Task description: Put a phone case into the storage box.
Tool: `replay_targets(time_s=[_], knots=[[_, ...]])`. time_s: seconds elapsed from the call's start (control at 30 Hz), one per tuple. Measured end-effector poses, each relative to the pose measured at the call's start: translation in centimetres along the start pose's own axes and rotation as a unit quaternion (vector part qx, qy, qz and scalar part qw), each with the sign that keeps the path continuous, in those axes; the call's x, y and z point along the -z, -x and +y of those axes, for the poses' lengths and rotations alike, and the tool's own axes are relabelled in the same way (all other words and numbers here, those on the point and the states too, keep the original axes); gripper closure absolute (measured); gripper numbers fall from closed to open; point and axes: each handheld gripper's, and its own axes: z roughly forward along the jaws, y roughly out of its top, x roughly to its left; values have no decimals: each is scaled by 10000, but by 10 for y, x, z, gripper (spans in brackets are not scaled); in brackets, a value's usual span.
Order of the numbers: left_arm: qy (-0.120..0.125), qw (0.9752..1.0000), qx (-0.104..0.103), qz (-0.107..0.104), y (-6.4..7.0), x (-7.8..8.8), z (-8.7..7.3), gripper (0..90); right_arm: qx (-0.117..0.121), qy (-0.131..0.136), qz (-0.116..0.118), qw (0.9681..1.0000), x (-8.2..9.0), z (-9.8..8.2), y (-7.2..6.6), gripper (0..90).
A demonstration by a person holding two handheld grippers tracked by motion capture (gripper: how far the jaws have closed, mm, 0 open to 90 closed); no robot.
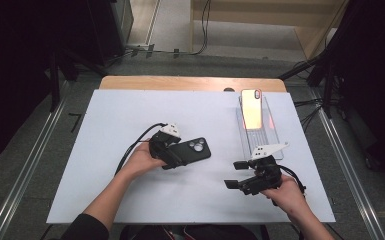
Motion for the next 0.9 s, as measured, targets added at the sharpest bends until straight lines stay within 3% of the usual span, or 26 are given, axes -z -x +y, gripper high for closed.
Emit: replay_targets(time_s=[0.3, 0.5, 0.9], knots=[[-182, 9992, -304, 197, 2, -7, -2, 11, 9, -11, -4, 10000, -1, -1, 1, 173], [-327, 9960, -697, 448, 8, -10, -3, 12, -10, -21, -15, 10000, -1, -1, 2, 172], [-215, 9963, -669, 502, 9, -9, -6, 41, 20, -35, -34, 10000, -2, -1, 2, 173]])
